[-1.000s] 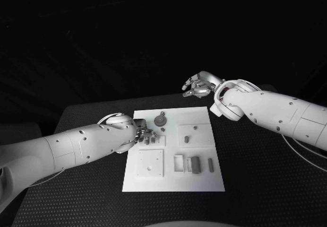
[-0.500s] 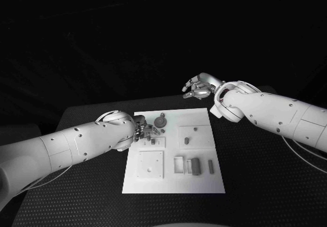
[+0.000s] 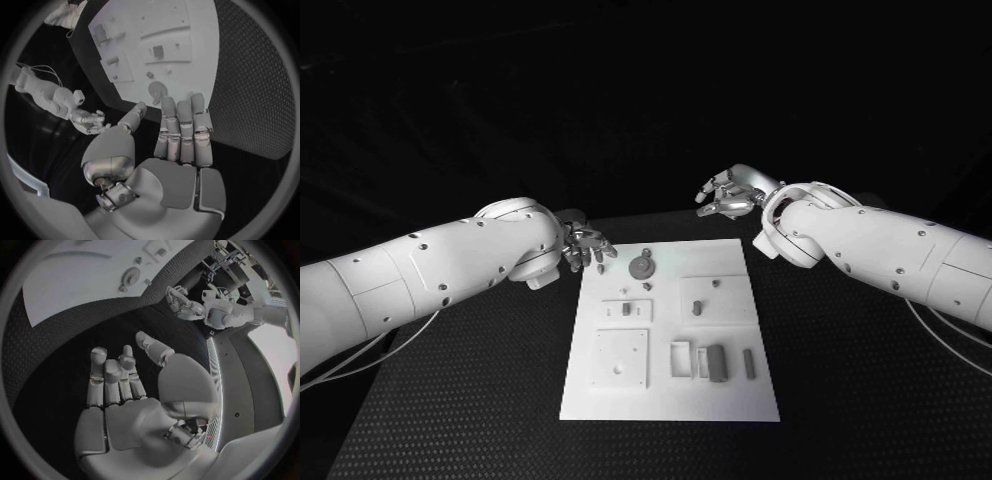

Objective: Assemble the parts on the task board

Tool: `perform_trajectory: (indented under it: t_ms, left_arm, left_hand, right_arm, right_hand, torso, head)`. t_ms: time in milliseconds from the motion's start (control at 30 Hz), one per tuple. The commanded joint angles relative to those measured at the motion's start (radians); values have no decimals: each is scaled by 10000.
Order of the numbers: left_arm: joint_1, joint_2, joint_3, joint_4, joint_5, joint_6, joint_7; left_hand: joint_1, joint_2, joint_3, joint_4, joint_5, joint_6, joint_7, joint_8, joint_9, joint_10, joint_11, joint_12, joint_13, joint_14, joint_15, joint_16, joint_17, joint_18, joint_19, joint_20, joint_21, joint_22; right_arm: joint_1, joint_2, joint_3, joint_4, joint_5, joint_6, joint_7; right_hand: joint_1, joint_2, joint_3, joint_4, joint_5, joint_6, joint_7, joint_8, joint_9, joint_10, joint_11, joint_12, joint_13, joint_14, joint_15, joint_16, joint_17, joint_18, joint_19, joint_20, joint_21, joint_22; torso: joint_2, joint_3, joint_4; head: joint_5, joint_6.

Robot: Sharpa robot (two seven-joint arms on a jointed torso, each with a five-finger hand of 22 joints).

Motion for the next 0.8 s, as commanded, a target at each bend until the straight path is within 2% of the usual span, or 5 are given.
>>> perform_trajectory:
  t_ms: [33, 167, 367, 633, 800]
  left_arm:
    - [14, 111, -10, -425, 101, -145, 324]
    - [11, 385, -12, -1171, 86, -413, 490]
    - [-44, 841, -18, -2098, 84, -440, 689]
    - [-419, 1544, -97, -3349, -184, -170, 897]
    - [-612, 1804, -145, -3806, -222, 244, 923]
  left_hand:
    - [229, -52, -94, 13, 20, -386, 170, 75, 34, -242, 153, -834, -473, -264, 343, -657, -324, -140, -322, 297, -554, -369]
    - [220, -46, -159, 36, -15, -673, 287, 74, -78, -277, 296, -1491, -792, -390, 538, -1117, -506, -117, -446, 489, -981, -654]
    - [216, -103, -204, 49, -80, -791, 340, 80, -148, -288, 344, -1718, -871, -447, 605, -1254, -540, -101, -473, 558, -1140, -742]
    - [291, -215, -219, 46, -104, -879, 395, 126, -213, -392, 408, -1984, -948, -599, 708, -1425, -580, -99, -572, 658, -1347, -835]
    - [185, -293, -261, 135, -145, -926, 420, 115, -264, -415, 434, -2075, -966, -647, 746, -1473, -583, -93, -596, 696, -1426, -863]
  right_arm:
    - [-5, 13, 4, -35, 31, 77, 65]
    - [-5, 36, 4, -61, 35, 96, 71]
    - [-15, 71, 4, -79, 37, 106, 74]
    - [-31, 148, 4, -101, 37, 123, 83]
    - [-41, 182, 5, -125, 37, 131, 86]
  right_hand:
    - [-12, 71, -68, 5, -21, 141, 195, -51, 15, -62, -31, 40, -16, -7, -38, 15, -14, 119, 13, 77, -70, 88]
    - [-15, 70, -69, 7, -20, 137, 196, -54, 15, -62, -31, 41, -19, -7, -37, 15, -16, 119, 13, 77, -71, 87]
    - [-17, 72, -69, 10, -19, 134, 197, -56, 15, -63, -30, 42, -22, -7, -36, 14, -18, 120, 14, 78, -72, 87]
    - [-18, 77, -68, 12, -18, 131, 198, -59, 15, -64, -29, 43, -27, -7, -35, 14, -20, 120, 15, 78, -73, 87]
    - [-17, 80, -67, 11, -17, 130, 199, -60, 15, -64, -28, 44, -29, -7, -35, 14, -21, 119, 16, 78, -74, 87]
  torso:
    - [4, 6, -2]
    - [17, 12, -9]
    - [19, 23, -16]
    - [20, 36, -30]
    - [21, 41, -33]
  head:
    - [10, 73]
    - [20, 125]
    - [45, 171]
    - [48, 218]
    - [28, 213]
